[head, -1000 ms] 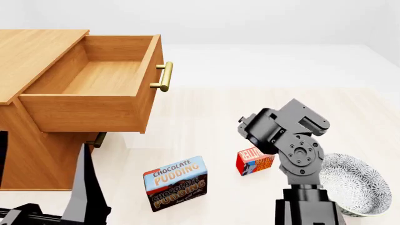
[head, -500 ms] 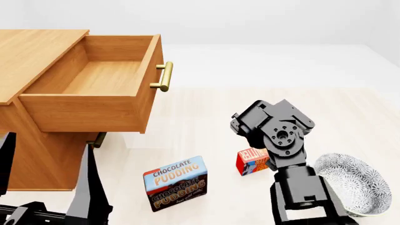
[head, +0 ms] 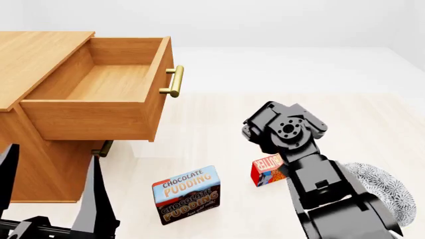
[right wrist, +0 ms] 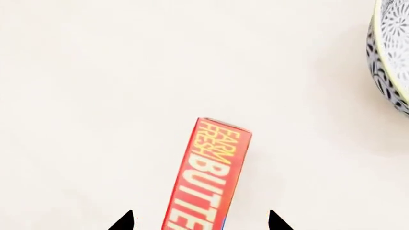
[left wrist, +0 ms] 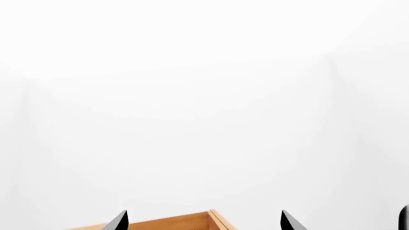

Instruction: Put the butter at the back in the top drawer of the cabinet and close it.

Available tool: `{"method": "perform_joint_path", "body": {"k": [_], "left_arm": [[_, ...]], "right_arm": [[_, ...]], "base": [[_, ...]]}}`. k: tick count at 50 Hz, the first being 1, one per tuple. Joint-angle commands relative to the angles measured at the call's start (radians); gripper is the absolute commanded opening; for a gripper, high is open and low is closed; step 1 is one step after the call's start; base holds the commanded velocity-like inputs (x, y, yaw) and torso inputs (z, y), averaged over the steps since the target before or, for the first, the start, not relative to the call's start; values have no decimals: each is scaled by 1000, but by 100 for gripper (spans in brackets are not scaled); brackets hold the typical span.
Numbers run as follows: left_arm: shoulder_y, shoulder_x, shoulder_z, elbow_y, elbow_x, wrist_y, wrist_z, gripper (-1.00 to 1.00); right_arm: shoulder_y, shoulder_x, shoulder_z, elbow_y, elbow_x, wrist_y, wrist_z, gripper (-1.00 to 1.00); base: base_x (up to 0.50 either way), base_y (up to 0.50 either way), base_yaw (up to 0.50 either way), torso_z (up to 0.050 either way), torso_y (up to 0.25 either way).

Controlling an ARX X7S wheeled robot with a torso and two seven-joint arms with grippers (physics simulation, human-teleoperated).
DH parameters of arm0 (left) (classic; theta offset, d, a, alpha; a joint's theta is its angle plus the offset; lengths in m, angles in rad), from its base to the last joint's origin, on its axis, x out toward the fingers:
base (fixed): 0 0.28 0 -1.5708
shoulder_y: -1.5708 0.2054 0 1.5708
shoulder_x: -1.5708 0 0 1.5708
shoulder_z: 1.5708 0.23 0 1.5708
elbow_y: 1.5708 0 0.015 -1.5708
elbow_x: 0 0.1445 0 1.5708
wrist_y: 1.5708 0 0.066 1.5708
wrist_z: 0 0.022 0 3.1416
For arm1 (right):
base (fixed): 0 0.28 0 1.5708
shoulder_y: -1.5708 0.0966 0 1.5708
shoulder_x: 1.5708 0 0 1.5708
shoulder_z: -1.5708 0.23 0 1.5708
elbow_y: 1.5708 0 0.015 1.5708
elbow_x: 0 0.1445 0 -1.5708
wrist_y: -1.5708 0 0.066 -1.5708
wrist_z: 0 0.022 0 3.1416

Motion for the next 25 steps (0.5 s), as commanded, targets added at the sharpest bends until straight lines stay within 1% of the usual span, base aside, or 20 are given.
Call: {"method": "perform_joint_path", "body": {"k": [1,6,19,25], "left_arm": [[2,2,2,-7,-2,4,1,100],[-2,2,6,-13,-1,4,4,100],[-2,1,4,-15,-4,3,4,100],[-3,2,6,-20,-3,4,5,100]], "right_arm": [[68,-3,-305,142,307,-82,-72,100],[71,-2,-432,147,437,-109,-86,100],[75,6,-625,148,620,-147,-116,100],[78,13,-751,148,741,-170,-138,100]], "base": [[0,0,0,0,0],[0,0,0,0,0],[0,0,0,0,0],[0,0,0,0,0]]}}
